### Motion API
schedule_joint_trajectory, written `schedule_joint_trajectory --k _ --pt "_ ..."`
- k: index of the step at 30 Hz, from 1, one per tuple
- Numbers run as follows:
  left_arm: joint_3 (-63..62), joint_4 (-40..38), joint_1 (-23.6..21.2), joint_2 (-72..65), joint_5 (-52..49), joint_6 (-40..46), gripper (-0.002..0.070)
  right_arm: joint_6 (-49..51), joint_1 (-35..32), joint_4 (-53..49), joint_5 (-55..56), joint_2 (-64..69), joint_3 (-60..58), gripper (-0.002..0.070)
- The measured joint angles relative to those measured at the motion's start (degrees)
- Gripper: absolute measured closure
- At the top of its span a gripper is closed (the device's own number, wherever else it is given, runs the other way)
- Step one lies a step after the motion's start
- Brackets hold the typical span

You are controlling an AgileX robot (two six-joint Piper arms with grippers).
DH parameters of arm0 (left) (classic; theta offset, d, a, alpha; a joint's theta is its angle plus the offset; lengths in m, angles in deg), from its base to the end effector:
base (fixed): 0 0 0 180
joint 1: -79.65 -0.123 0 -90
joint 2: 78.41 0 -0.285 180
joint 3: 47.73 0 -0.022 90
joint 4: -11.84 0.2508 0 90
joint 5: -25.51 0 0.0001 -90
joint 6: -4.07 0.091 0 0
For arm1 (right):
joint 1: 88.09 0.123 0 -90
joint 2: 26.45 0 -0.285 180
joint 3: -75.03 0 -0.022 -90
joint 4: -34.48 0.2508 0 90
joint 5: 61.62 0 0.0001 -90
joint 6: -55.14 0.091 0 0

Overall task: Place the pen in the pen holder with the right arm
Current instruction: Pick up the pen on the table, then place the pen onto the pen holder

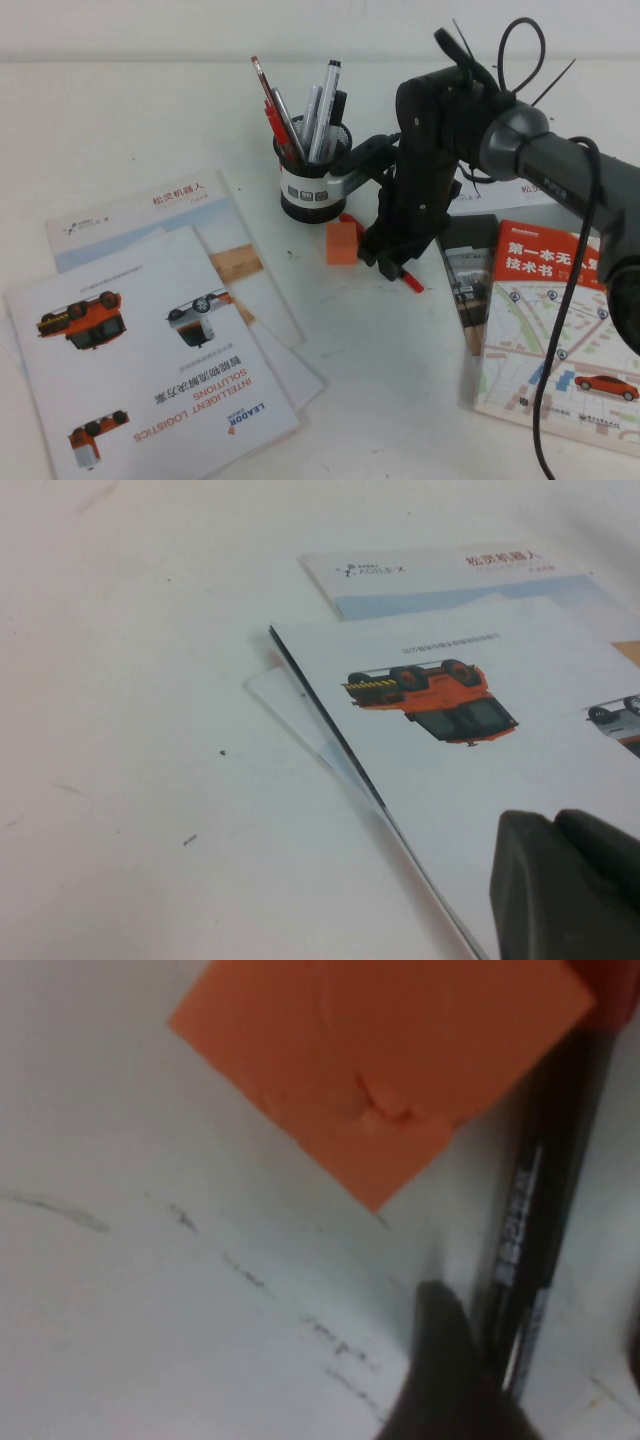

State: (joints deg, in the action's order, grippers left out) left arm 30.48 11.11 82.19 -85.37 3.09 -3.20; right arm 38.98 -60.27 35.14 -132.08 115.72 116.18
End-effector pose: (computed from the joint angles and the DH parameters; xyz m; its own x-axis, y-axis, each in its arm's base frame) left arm 0.0518 -0.0027 0.1730 -0.3057 -0.1248 -0.9439 0.0067 0.9911 -0.1332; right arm 0.4319 0.2290 0.1814 -0.7125 -0.6865 -0.1454 -0.6903 0.7229 -0.0304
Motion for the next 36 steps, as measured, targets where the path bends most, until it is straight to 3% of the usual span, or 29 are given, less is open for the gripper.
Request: schedule_joint_trajectory --k 3,6,8,16,21,29,36 --pt "0.0 0.0 0.0 0.0 0.0 0.0 0.0678 -0.09 0.0 0.71 -0.1 0.09 0.22 0.0385" --pt "0.0 0.0 0.0 0.0 0.0 0.0 0.0677 0.44 0.0 1.57 0.01 0.09 0.22 0.0553" --pt "0.0 0.0 0.0 0.0 0.0 0.0 0.0678 2.13 0.04 1.77 0.01 -0.16 0.22 0.0617" --pt "0.0 0.0 0.0 0.0 0.0 0.0 0.0678 6.77 -0.45 1.94 0.13 -11.5 -6.61 0.0617" --pt "0.0 0.0 0.0 0.0 0.0 0.0 0.0677 8.01 -2.34 3.57 3.59 -25.96 -22.94 0.0617" --pt "0.0 0.0 0.0 0.0 0.0 0.0 0.0678 4.69 -1.39 9.52 39.92 -52.06 -54.55 0.0617" --pt "0.0 0.0 0.0 0.0 0.0 0.0 0.0678 -2.5 2.55 9.91 64.5 -57.62 -62.19 0.0617"
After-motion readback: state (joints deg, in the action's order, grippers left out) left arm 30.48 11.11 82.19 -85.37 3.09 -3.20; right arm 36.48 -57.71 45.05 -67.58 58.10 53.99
